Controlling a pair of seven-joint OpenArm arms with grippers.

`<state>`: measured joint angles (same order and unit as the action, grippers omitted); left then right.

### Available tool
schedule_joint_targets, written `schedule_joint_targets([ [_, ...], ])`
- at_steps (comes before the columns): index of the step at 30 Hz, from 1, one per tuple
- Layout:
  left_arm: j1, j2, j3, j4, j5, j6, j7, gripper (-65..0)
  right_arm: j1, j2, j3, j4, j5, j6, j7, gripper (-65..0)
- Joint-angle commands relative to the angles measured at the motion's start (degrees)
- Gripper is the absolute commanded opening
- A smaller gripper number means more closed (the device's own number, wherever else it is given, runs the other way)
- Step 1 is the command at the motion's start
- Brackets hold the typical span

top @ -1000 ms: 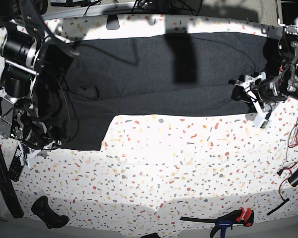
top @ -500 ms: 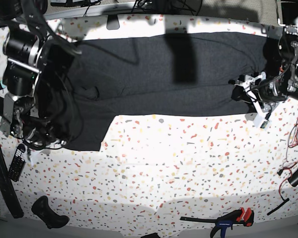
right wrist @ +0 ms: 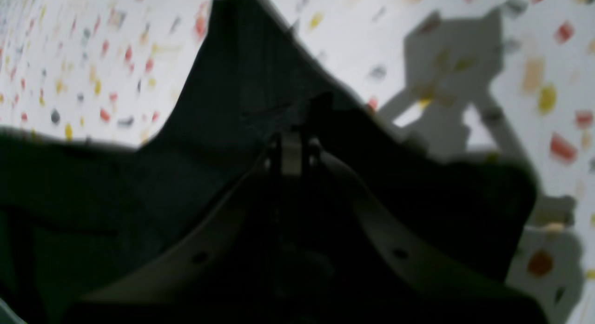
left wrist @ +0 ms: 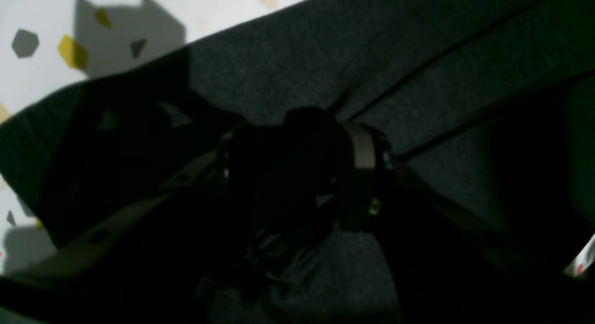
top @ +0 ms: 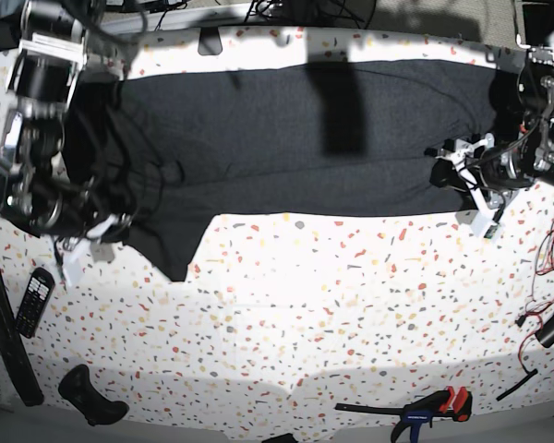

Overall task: Fold the T-shirt properly
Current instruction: 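Release the folded side and lift both grippers off the shirt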

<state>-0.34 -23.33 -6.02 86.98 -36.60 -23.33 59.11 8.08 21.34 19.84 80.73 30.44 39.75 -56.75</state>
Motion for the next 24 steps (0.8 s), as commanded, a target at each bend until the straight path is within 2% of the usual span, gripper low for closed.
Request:
schedule_joint_targets([
  [1,-0.92,-0.66,-0.37,0.98,-0.5,-0.28,-0.48,-38.3,-0.83,1.05,0.35,4.07,1.6,0.25,1.2,-65.0],
  [9,-0.92,-0.66,-0.37,0.98,-0.5,-0.28,-0.48,-38.3,-18.16,1.05,0.37,27.98,1.77,0.25,-0.72,-65.0],
  [14,-0.92,-0.66,-0.37,0.98,-0.5,-0.28,-0.48,-38.3,-30.38,1.05,1.55,38.6,1.75,0.25,-2.45,-65.0],
  [18,-0.92,-0.66,-0.37,0.98,-0.5,-0.28,-0.46,-38.3,-40.33,1.05,5.49,44.24,2.12,0.25,-1.75,-65.0],
  [20,-0.92,-0.66,-0.37,0.98,-0.5,-0.28,-0.46,-38.3,-44.52,1.05,8.52,46.01,4.63,0.25,-1.53,-65.0],
  [24,-0.92,-0.66,-0.37,0.98,-0.5,-0.28,-0.48,-38.3,-49.9,1.07,15.04,47.04,6.25,0.25,-2.45,-65.0],
])
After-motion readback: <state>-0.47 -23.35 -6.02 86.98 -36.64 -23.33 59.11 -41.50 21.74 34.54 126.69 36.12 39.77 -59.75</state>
